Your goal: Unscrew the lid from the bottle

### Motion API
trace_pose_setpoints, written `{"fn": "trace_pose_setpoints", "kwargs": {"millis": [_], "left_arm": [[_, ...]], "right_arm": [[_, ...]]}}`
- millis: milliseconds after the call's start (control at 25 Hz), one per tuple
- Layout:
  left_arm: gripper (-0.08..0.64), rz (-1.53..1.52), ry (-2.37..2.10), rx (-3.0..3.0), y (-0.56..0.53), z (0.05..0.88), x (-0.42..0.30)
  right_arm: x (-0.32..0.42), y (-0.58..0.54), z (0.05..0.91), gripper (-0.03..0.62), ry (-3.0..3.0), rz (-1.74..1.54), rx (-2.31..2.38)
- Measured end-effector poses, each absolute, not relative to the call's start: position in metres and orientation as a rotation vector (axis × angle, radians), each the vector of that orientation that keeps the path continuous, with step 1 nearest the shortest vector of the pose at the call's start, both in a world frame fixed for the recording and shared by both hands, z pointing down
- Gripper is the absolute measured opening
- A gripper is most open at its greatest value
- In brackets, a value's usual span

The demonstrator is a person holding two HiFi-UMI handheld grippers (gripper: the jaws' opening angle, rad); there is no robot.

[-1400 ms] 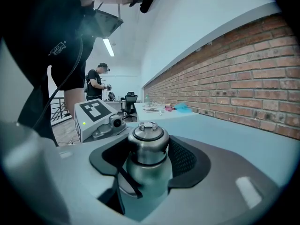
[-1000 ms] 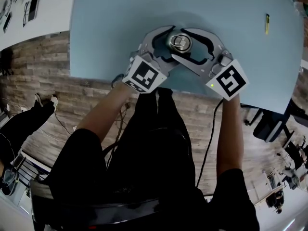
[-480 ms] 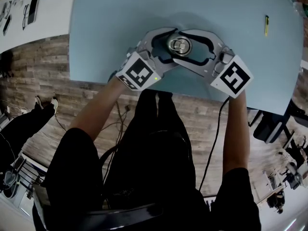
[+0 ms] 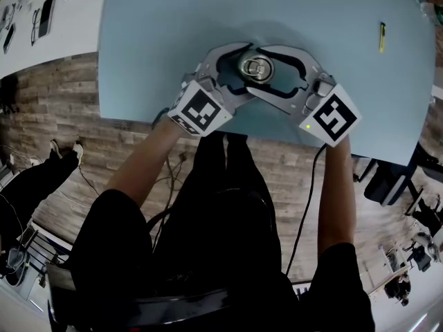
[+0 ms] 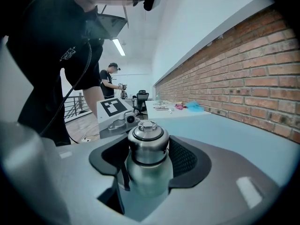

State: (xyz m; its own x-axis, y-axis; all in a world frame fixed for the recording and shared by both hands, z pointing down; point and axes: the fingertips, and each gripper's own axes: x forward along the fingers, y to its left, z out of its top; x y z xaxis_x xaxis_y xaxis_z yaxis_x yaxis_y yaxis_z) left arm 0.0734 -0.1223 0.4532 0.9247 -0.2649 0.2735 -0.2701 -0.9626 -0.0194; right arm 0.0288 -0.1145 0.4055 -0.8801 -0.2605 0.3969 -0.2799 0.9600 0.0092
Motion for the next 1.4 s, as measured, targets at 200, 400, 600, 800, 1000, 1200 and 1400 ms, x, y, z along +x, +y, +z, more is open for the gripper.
{"fn": "trace_pose_setpoints", "kwargs": {"millis": [200, 400, 600, 800, 1000, 1200, 1400], "left_arm": [[0.403, 0.416, -0.536, 3.042, -0.123, 0.450, 0.072], [0.430, 0.406, -0.691, 2.998, -0.123, 0.450, 0.070], [0.434, 0.423, -0.854, 2.938, -0.121, 0.449, 0.070], [0.431, 0.411, -0.983, 2.904, -0.125, 0.447, 0.067], [0.430, 0.382, -1.069, 2.875, -0.128, 0.444, 0.066], [0.426, 0.392, -1.132, 2.846, -0.130, 0.447, 0.067], [0.381, 0.398, -1.165, 2.838, -0.132, 0.448, 0.066]], "right_arm": [[0.027, -0.122, 0.386, 0.307, -2.820, 0.125, 0.581], [0.032, -0.124, 0.379, 0.307, -2.810, 0.120, 0.757], [0.034, -0.125, 0.383, 0.308, -2.759, 0.159, 0.929], [0.032, -0.123, 0.383, 0.304, -2.739, 0.159, 0.969], [0.030, -0.123, 0.389, 0.304, -2.646, 0.107, 0.988], [0.028, -0.125, 0.392, 0.298, -2.614, 0.113, 1.045], [0.029, -0.124, 0.397, 0.267, -2.584, 0.103, 1.022]]}}
